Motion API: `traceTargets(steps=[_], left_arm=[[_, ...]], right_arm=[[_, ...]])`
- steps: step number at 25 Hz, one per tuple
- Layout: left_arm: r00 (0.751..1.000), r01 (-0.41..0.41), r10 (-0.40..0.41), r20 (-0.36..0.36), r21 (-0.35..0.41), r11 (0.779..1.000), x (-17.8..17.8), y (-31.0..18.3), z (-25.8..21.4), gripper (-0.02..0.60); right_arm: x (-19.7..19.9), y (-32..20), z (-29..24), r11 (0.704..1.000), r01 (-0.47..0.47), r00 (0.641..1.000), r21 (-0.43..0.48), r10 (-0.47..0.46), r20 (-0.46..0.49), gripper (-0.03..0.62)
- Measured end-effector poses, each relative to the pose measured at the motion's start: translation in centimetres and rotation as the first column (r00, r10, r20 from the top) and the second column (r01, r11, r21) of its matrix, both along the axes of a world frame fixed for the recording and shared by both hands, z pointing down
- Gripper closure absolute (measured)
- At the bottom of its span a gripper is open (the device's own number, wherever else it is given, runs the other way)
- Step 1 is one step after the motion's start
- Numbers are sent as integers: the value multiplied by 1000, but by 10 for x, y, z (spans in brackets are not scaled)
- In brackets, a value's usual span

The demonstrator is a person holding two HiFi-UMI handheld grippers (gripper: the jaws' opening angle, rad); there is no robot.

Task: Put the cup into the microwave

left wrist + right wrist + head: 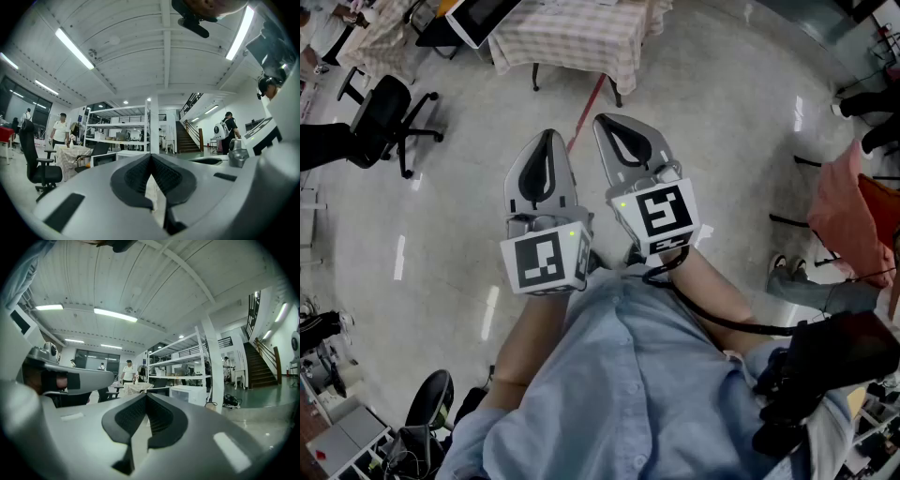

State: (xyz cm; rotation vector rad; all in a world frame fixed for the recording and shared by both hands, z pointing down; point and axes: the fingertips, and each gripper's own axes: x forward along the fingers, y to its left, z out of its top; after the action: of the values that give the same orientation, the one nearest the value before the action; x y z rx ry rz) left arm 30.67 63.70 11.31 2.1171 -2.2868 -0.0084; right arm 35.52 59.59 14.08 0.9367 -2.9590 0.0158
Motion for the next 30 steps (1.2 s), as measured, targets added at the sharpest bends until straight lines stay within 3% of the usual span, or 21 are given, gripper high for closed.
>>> traceTargets(steps=[19,30], left_arm=[[999,38,-39,18,21,999,40,-21,0,575],[998,63,-63,26,-5,998,27,-39,12,575]], right_arm=[[37,-18,5,999,38,999,-16,-38,30,592],[23,-36,16,995,87,996,-49,-85,32,592]])
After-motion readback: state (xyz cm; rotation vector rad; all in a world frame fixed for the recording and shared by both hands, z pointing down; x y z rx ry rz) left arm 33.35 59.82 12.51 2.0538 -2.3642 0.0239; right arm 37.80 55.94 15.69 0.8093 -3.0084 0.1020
